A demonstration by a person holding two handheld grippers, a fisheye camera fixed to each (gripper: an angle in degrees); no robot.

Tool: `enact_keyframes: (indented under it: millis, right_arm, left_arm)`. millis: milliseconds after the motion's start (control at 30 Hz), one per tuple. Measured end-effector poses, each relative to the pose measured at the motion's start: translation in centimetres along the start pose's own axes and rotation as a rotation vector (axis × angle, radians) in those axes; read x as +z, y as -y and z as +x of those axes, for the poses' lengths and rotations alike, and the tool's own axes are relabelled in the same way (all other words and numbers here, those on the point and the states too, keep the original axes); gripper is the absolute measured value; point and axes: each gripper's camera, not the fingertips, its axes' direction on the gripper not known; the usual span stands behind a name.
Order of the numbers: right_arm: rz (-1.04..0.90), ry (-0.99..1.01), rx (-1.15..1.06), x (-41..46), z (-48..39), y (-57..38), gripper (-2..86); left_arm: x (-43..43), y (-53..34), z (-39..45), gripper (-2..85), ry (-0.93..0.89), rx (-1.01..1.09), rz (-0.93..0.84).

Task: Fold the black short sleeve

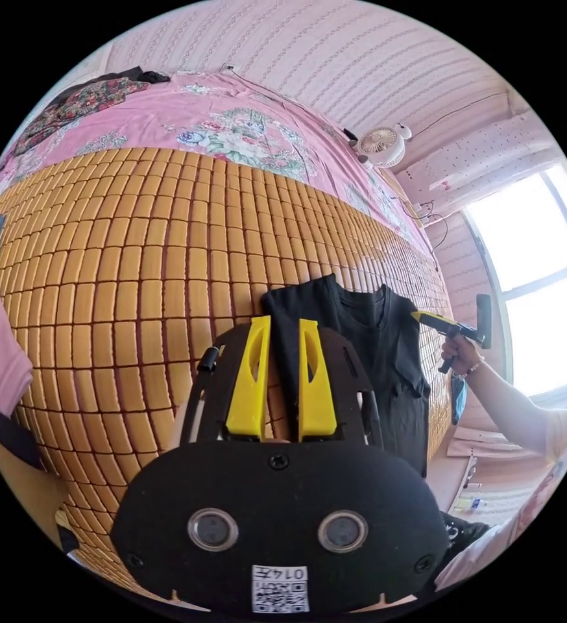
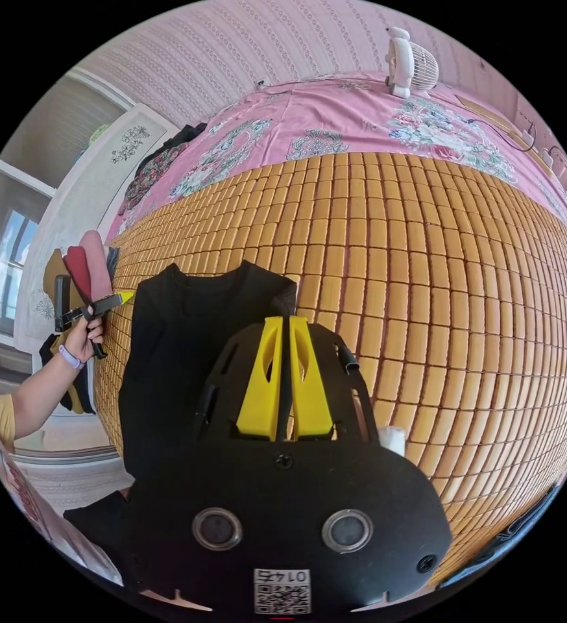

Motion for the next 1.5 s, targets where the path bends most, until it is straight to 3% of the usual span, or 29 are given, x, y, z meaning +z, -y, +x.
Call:
enact_keyframes:
  millis: [267, 433, 567, 700, 900, 1067, 1200, 1333, 1500]
  right_arm:
    - [0.008, -0.009, -0.018, -1.6, -1.4, 1.8, 0.7]
    - [0.182, 0.048, 0.053, -6.0, -1.2, 3.3, 0.7]
    - [0.301, 0.067, -0.054, -10.5, -3.9, 2.1, 0.7]
    - [0.321, 0.06, -0.145, -13.7, -6.0, -1.6, 0.8]
    - [0.141, 0.141, -0.246, -16.7, -10.0, -13.7, 1.1]
    - [-0.173, 0.086, 0.007, -10.4, -9.3, -26.5, 1.5]
    - [-0.314, 0.031, 0.087, -6.7, -10.3, -30.4, 1.1]
    - [-0.381, -0.053, -0.053, -5.3, -14.6, -29.9, 0.1]
    - [-0.319, -0.131, -0.27, -3.7, -21.3, -25.6, -0.4]
  left_arm:
    - [2.9, 3.7, -0.4, -0.7, 0.022, -0.046, -0.121]
    - [0.5, 6.3, 0.8, -1.0, 0.011, 0.016, 0.013]
    - [-2.9, 6.5, 2.9, -1.0, -0.064, 0.17, 0.124]
    - [-5.2, 3.0, 3.5, -1.0, -0.103, 0.296, 0.121]
    - [-8.0, -7.5, 3.5, -1.0, -0.272, 0.282, 0.038]
    - [-3.3, -17.7, 2.1, -1.0, -0.287, 0.011, -0.191]
    - [-0.1, -21.8, 0.9, -1.0, -0.245, -0.145, -0.325]
    - [-0.4, -21.3, 2.6, -1.0, -0.2, -0.105, -0.289]
    - [2.0, -18.6, 11.1, -1.0, -0.151, 0.202, -0.268]
